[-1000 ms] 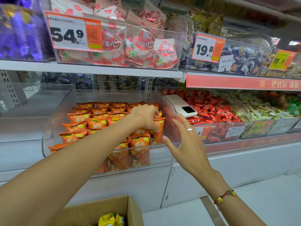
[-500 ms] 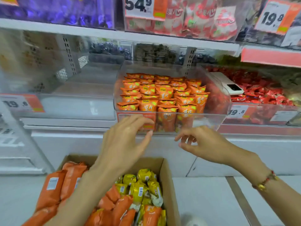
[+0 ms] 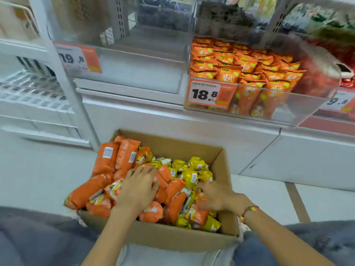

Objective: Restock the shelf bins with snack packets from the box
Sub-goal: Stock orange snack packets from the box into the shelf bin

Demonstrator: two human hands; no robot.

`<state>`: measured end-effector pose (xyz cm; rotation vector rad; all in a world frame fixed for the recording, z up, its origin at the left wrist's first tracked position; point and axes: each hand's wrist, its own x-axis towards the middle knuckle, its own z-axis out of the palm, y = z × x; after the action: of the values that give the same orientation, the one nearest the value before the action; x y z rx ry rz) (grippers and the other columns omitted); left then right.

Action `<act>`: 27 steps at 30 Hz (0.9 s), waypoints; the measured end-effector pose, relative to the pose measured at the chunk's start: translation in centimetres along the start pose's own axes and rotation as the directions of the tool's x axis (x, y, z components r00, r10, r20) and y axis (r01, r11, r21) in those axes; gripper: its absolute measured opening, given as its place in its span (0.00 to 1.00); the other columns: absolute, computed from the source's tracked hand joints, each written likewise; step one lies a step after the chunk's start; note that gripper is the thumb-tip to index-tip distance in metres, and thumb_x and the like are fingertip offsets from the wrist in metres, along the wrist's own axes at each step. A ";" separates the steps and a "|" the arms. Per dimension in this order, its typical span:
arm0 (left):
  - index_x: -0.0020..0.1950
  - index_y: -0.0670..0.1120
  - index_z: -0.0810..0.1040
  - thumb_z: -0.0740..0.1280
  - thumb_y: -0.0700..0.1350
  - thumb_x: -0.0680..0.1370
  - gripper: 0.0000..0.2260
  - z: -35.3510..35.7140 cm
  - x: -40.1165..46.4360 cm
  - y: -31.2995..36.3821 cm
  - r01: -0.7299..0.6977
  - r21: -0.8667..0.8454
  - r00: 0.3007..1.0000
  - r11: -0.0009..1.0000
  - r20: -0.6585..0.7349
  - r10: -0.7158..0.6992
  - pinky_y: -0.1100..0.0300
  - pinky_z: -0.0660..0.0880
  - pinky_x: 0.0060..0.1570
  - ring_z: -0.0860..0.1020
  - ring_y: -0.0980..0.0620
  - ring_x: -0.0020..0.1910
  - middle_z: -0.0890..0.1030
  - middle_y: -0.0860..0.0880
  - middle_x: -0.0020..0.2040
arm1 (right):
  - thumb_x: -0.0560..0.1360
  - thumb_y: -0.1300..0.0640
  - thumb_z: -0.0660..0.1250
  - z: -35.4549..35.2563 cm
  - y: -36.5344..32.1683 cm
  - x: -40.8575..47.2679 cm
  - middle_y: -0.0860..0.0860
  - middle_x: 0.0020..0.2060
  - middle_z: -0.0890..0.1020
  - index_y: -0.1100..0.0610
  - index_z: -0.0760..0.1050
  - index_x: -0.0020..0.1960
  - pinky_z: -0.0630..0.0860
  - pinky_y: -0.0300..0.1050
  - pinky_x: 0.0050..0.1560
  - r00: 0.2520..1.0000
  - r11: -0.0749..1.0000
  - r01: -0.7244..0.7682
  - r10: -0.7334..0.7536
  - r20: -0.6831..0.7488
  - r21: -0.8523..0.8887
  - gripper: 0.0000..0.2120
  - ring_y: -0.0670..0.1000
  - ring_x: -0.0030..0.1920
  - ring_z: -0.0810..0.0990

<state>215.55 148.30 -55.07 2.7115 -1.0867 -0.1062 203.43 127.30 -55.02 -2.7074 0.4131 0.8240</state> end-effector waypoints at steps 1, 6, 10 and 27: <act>0.52 0.52 0.84 0.58 0.52 0.73 0.16 0.3 -0.2 0.2 -0.013 0.011 1.000 1.000 0.012 0.013 0.51 0.75 0.52 0.80 0.49 0.53 0.83 0.53 0.52 | 0.70 0.38 0.70 1.3 0.1 0.3 0.55 0.65 0.73 0.53 0.64 0.71 0.71 0.49 0.61 0.999 0.999 -0.032 0.032 0.041 -0.015 0.36 0.57 0.66 0.70; 0.60 0.55 0.78 0.53 0.51 0.82 0.16 0.6 0.1 0.1 -0.030 0.002 0.998 1.000 0.046 0.030 0.53 0.60 0.67 0.70 0.52 0.66 0.78 0.55 0.63 | 0.63 0.30 0.70 4.8 0.5 1.4 0.55 0.67 0.71 0.52 0.58 0.73 0.67 0.54 0.67 0.993 0.994 -0.110 0.111 0.033 -0.025 0.48 0.59 0.67 0.68; 0.62 0.56 0.77 0.56 0.50 0.82 0.13 0.2 0.5 0.4 -0.003 -0.043 0.997 0.999 0.078 0.006 0.55 0.58 0.68 0.68 0.54 0.67 0.76 0.57 0.64 | 0.63 0.32 0.71 4.5 0.4 0.8 0.55 0.64 0.73 0.55 0.60 0.72 0.69 0.50 0.64 0.994 0.993 -0.100 0.097 -0.039 -0.067 0.46 0.57 0.64 0.70; 0.60 0.52 0.78 0.66 0.55 0.76 0.15 -4.9 2.2 1.2 0.287 -0.911 0.958 0.298 0.270 -0.097 0.73 0.75 0.41 0.82 0.62 0.48 0.83 0.54 0.53 | 0.62 0.36 0.76 -7.2 -6.5 -0.6 0.44 0.74 0.60 0.47 0.52 0.77 0.57 0.42 0.73 0.746 0.886 0.458 -0.340 -0.573 0.072 0.52 0.43 0.74 0.57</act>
<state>217.03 146.79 -49.95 1.6703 -0.4048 -0.7731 208.82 130.90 -47.73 -2.6359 0.0030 -0.1269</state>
